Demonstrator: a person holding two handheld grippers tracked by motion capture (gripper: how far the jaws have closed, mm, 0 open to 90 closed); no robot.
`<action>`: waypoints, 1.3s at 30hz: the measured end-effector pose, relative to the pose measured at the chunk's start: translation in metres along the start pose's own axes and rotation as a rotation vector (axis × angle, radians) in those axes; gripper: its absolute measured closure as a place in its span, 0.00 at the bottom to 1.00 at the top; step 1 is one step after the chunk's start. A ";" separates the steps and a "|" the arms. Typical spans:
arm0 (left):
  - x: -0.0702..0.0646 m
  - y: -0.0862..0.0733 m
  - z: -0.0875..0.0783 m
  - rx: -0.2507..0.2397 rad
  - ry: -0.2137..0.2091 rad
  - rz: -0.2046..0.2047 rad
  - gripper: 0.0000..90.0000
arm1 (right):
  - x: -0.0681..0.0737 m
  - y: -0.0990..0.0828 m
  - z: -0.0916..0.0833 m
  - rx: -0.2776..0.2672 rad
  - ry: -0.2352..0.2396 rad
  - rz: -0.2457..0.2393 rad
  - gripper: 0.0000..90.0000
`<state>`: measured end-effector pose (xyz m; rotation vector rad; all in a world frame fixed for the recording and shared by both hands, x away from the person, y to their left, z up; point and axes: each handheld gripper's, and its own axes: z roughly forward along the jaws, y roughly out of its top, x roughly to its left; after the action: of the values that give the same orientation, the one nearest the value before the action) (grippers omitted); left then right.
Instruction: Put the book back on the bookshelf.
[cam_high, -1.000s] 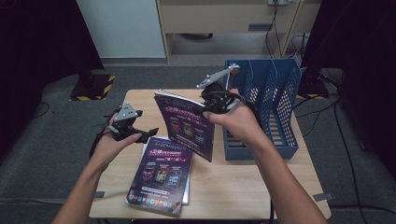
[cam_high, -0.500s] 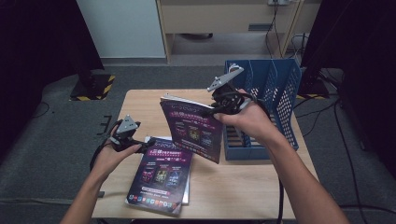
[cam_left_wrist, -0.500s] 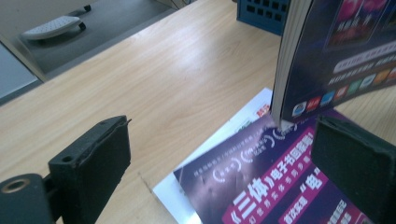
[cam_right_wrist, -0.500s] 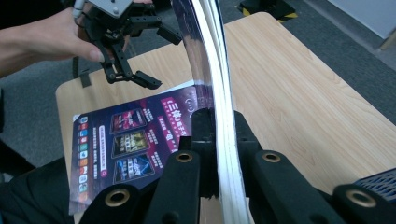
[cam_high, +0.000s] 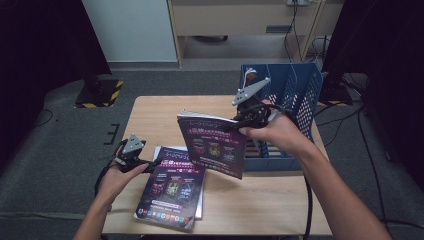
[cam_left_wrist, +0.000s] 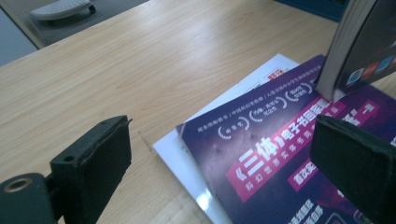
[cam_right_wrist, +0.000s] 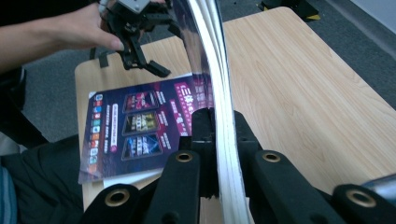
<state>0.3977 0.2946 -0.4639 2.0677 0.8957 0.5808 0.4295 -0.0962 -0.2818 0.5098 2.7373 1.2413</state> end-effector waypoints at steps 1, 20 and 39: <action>0.000 -0.002 -0.001 0.002 -0.002 -0.002 0.06 | 0.000 -0.003 -0.003 -0.003 -0.006 0.004 0.94; 0.000 -0.014 0.001 0.034 0.005 -0.019 0.06 | 0.001 -0.024 -0.052 -0.047 0.011 -0.012 0.94; 0.003 -0.016 0.003 0.035 0.010 -0.048 0.06 | -0.003 -0.039 -0.083 -0.027 -0.011 -0.017 0.94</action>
<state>0.3954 0.3025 -0.4790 2.0700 0.9654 0.5542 0.4044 -0.1804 -0.2556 0.4881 2.7056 1.2662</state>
